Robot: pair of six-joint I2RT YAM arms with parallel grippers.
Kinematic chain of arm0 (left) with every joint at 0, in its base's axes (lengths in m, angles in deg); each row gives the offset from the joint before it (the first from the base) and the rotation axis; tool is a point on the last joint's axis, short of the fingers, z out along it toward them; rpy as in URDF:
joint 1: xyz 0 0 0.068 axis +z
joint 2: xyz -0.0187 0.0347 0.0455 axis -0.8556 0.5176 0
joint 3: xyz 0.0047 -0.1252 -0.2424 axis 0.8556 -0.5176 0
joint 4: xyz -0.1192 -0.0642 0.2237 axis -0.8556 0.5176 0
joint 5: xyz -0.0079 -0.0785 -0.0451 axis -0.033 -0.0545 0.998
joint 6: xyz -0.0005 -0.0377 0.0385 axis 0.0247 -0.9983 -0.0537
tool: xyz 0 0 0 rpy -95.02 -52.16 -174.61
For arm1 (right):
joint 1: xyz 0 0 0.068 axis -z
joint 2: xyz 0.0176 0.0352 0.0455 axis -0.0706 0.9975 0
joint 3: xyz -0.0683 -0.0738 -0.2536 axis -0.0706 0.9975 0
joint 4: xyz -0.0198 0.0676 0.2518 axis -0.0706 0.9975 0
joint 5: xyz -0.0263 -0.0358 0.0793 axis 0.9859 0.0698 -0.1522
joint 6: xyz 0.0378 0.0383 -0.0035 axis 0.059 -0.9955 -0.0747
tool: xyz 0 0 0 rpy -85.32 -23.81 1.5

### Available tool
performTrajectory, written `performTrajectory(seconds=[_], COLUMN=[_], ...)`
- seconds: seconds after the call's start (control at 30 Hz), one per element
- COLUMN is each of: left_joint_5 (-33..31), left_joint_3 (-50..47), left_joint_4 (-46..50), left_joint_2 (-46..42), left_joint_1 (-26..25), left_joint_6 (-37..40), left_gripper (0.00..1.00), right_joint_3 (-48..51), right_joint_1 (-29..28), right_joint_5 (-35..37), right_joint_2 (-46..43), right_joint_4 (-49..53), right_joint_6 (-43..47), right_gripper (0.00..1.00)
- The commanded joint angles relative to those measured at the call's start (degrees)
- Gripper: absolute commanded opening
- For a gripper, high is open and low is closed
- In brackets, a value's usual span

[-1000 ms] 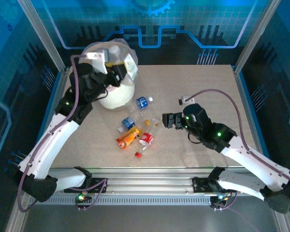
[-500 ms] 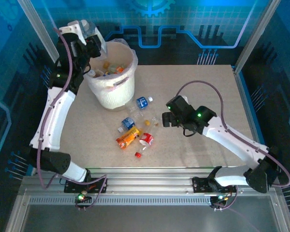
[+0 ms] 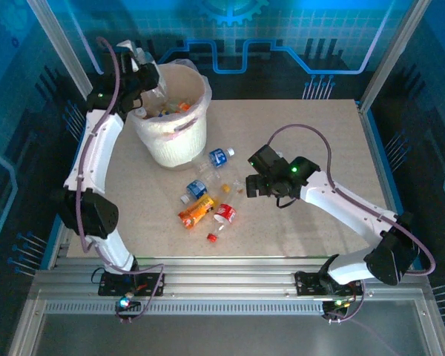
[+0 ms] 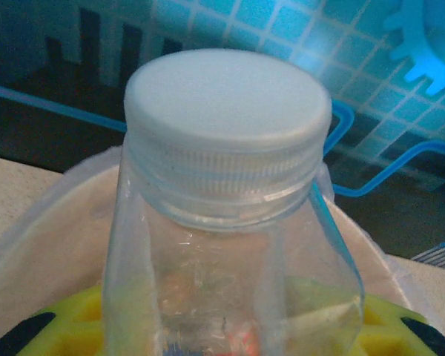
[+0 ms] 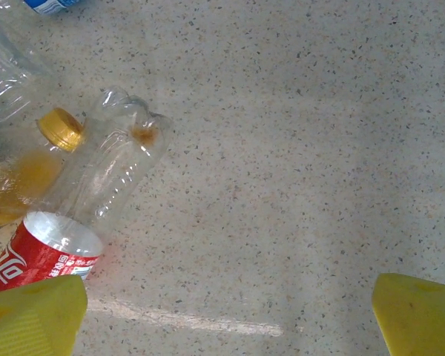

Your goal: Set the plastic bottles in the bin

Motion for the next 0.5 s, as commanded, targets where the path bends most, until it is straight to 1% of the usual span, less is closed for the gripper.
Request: performTrajectory(seconds=[0.0,0.13,0.27,0.37,0.47], left_joint_5=[5.38,7.73,8.96,9.93,10.67], left_joint_3=[4.17,6.28,7.27,7.44,7.36], left_joint_4=[3.5,6.66,9.52,11.55,12.73], left_joint_2=[2.95,5.69,7.59,8.83,9.86], left_joint_1=[0.45,0.5,0.59,0.68,0.85], left_joint_6=[-1.44,-1.34,-1.34,-1.32,-1.33], left_gripper=[0.23,0.23,0.26,0.28,0.3], right_joint_3=[-1.92,-1.66,-1.97,-1.66,-0.91], right_joint_1=[0.76,0.59,0.68,0.61,0.56], right_joint_5=[0.74,0.07,-1.39,-2.23,-3.27], right_joint_2=[1.03,2.03,2.76,3.15,3.47], right_joint_4=[1.51,0.56,0.57,0.13,-0.68], right_joint_6=[0.17,2.55,3.68,3.1,0.7], right_gripper=[1.0,1.0,1.0,1.0,1.0])
